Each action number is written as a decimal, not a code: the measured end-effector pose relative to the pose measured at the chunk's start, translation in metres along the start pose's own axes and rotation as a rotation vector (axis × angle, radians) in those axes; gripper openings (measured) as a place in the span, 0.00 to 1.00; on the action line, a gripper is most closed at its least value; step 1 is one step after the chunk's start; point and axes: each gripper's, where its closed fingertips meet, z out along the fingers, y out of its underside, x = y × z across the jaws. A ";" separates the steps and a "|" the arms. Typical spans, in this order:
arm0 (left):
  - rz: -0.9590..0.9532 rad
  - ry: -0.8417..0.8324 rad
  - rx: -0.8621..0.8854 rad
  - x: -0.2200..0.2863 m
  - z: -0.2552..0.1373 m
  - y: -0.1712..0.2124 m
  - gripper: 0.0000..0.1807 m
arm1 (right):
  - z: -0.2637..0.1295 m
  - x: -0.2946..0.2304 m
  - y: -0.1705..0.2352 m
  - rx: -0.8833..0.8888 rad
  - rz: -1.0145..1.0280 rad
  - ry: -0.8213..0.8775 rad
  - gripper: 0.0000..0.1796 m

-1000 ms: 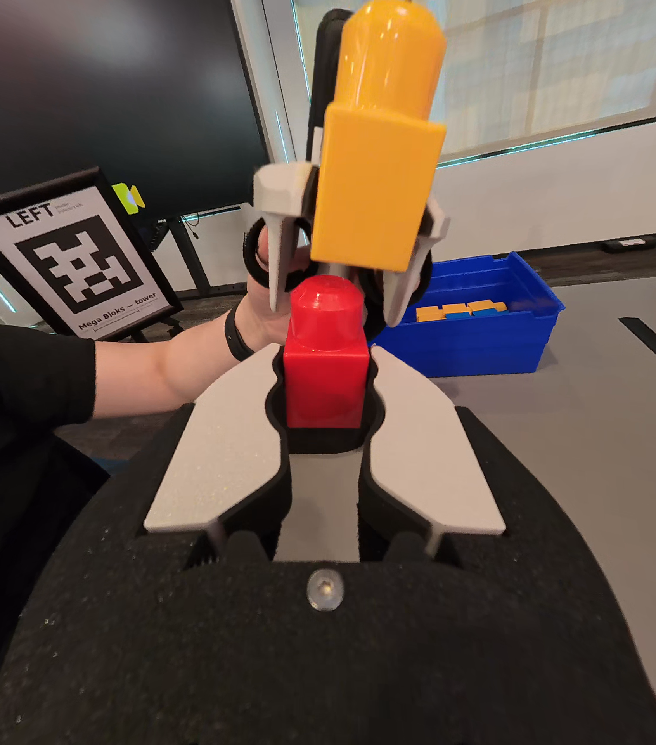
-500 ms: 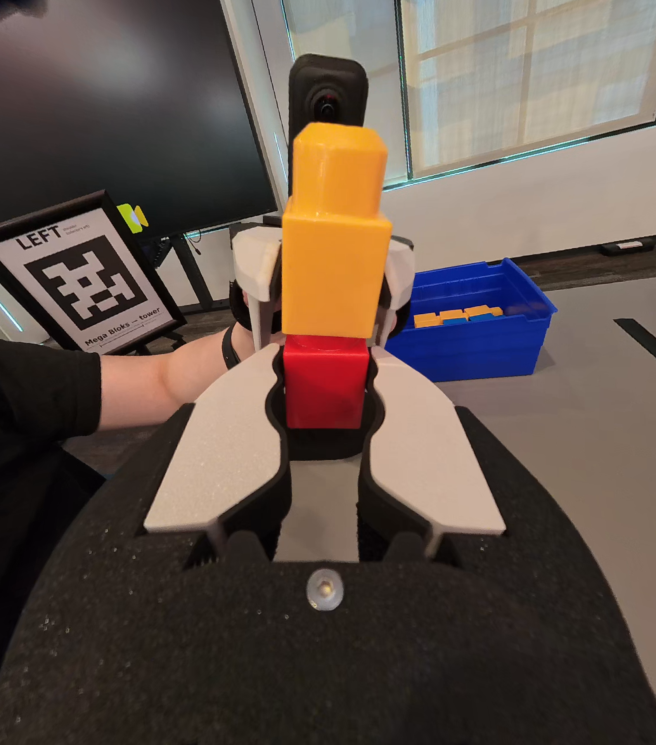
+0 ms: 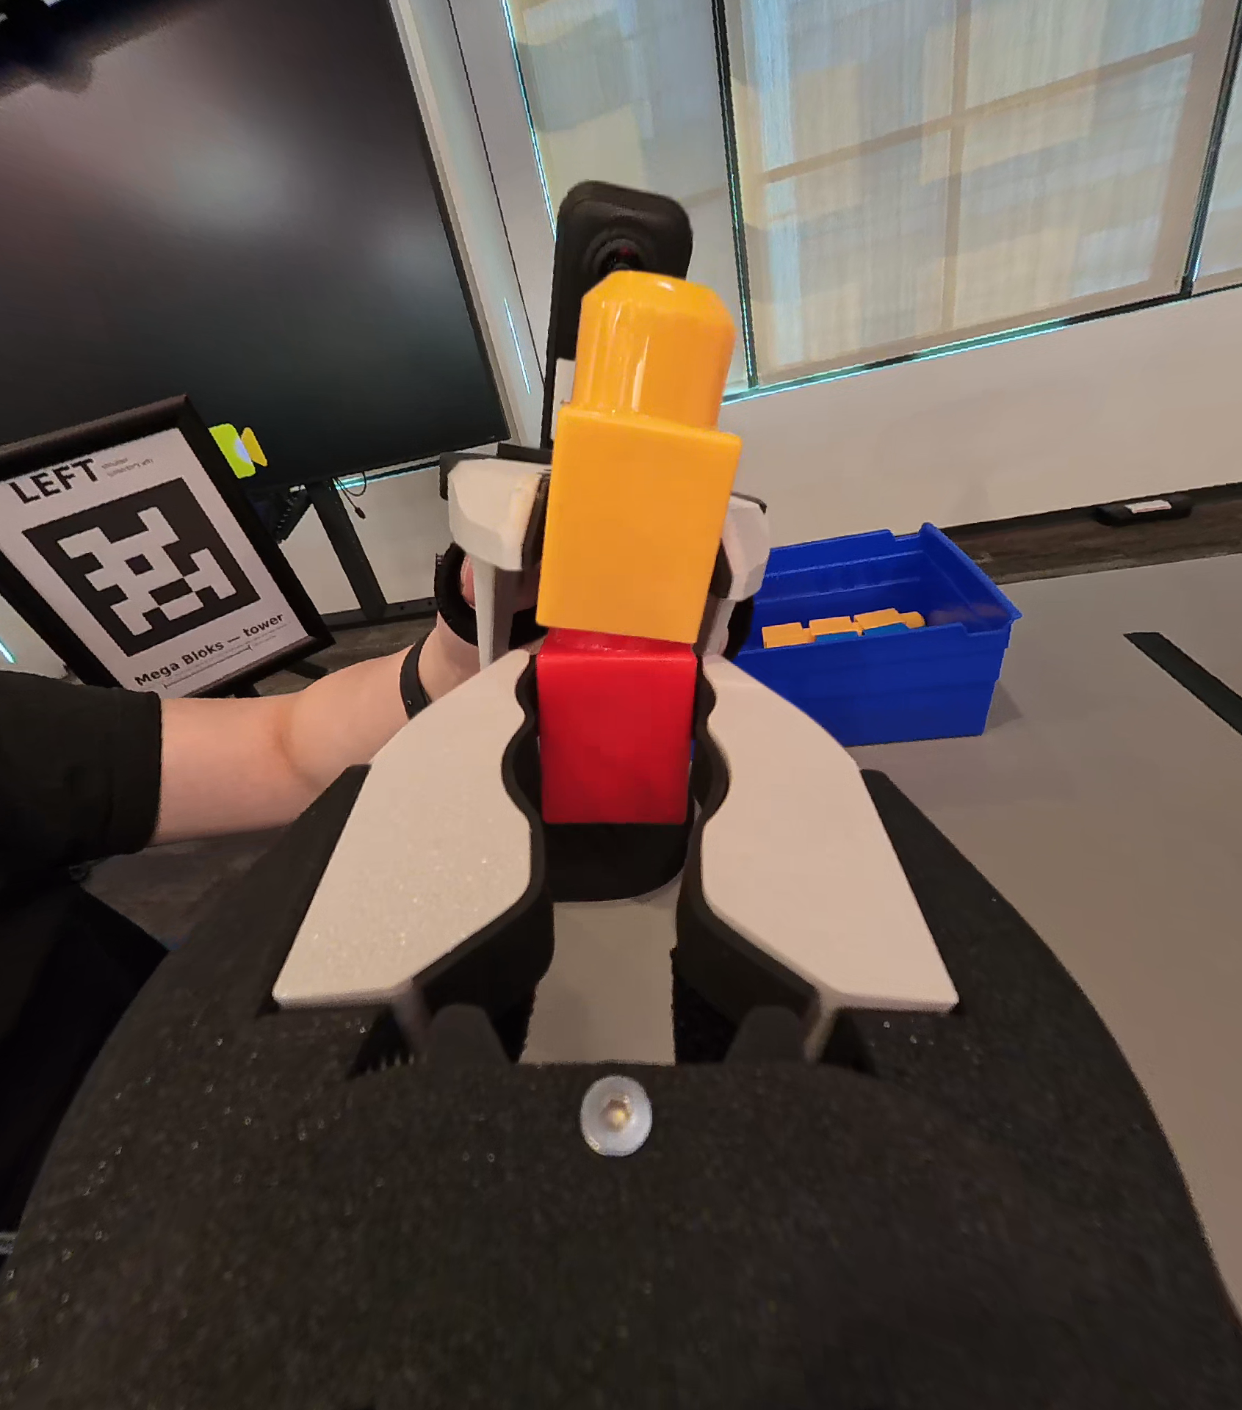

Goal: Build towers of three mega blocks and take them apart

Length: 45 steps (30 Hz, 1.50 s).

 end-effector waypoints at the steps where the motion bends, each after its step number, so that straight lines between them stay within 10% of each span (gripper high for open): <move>1: -0.002 -0.003 0.005 -0.001 0.000 0.000 0.20 | 0.000 0.001 0.000 0.005 0.001 0.003 0.20; 45: 0.100 -0.007 -0.006 0.009 0.000 -0.014 0.20 | -0.007 -0.007 -0.012 0.083 -0.005 -0.078 0.20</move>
